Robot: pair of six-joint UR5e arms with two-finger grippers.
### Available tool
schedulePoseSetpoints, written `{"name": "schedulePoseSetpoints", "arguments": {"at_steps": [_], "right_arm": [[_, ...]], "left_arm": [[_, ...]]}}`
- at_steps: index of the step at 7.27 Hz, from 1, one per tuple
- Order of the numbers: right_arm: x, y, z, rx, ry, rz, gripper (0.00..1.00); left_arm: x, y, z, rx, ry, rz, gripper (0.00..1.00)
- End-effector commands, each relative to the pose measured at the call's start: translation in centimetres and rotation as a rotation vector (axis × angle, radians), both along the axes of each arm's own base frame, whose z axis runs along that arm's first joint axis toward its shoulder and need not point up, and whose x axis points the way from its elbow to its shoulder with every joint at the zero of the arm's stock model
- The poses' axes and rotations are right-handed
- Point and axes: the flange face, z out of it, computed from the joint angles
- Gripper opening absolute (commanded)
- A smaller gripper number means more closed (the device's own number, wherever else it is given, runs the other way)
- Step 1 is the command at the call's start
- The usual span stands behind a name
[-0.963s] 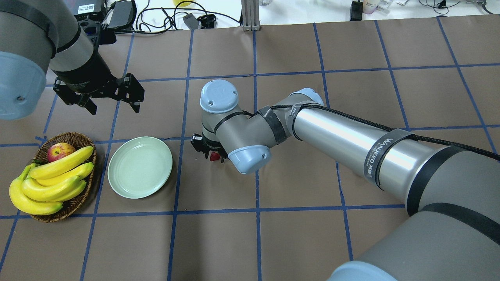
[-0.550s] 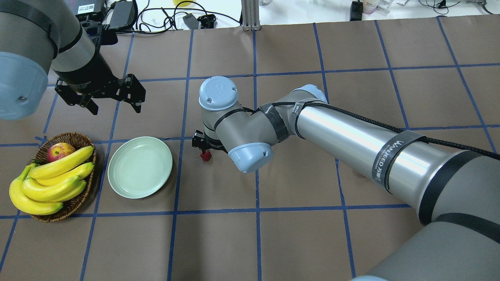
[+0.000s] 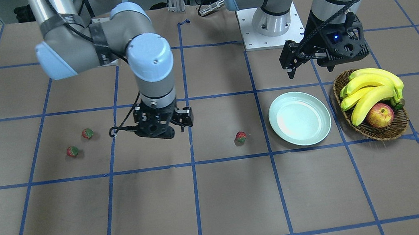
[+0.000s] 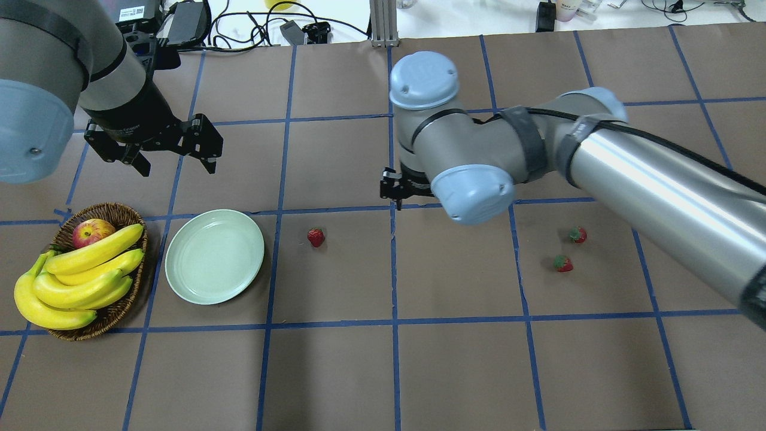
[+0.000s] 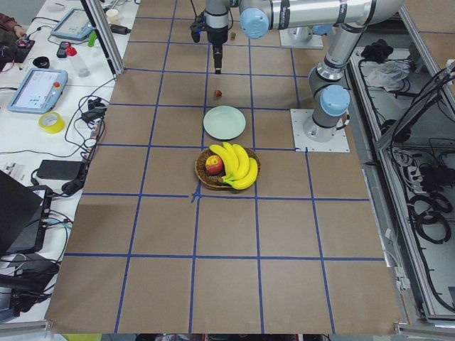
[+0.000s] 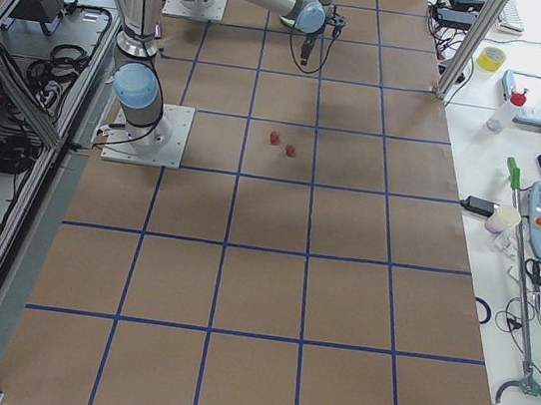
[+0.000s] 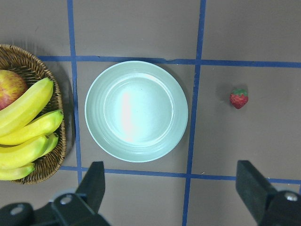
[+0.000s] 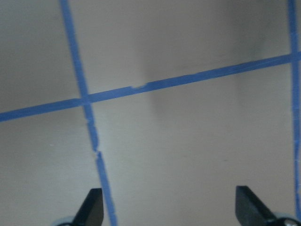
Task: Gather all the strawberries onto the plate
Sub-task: 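Move the right gripper to the two far strawberries and grasp one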
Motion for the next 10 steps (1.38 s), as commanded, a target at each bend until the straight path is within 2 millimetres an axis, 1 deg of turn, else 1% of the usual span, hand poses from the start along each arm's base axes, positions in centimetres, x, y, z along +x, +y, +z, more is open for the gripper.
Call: {"name": "schedulePoseSetpoints", "arguments": {"at_steps": [1,2,3,4,5,6,7,8,9,10], "right_arm": [[-11.8,1.4,-1.5,-0.004,0.046,0.021,1.00],[-15.2,2.6,-4.6,-0.039,0.059,0.021,1.00],[-18.2,3.9,-7.1,-0.110,0.050,0.010,1.00],[-20.7,5.2,-8.8,-0.115,0.045,-0.010,0.99],[-21.6,5.7,-9.5,-0.095,0.041,-0.025,0.97],[-21.6,6.5,-10.2,-0.069,0.045,-0.028,0.96],[-21.5,7.4,-11.0,-0.040,0.044,-0.035,0.92],[-21.4,7.6,-11.5,-0.027,0.041,-0.041,0.88],[-21.5,7.7,-11.7,-0.010,0.044,-0.058,0.54],[-21.4,7.7,-11.5,-0.004,0.047,-0.057,0.14]], "left_arm": [[0.0,0.0,0.0,-0.002,0.000,-0.001,1.00],[0.1,0.0,0.0,-0.001,-0.001,0.001,1.00],[0.1,0.0,0.0,-0.001,-0.001,0.001,1.00],[0.1,0.0,-0.1,0.001,-0.001,-0.001,1.00],[0.1,0.0,-0.1,0.003,-0.003,-0.001,1.00],[0.1,0.0,-0.1,0.001,-0.003,-0.001,1.00],[0.1,0.0,-0.1,0.003,-0.004,-0.001,1.00],[0.2,-0.1,0.0,-0.003,0.005,0.004,1.00],[0.1,0.0,-0.1,0.004,-0.002,0.001,1.00],[0.1,0.0,-0.2,0.006,-0.002,-0.001,1.00]]}}
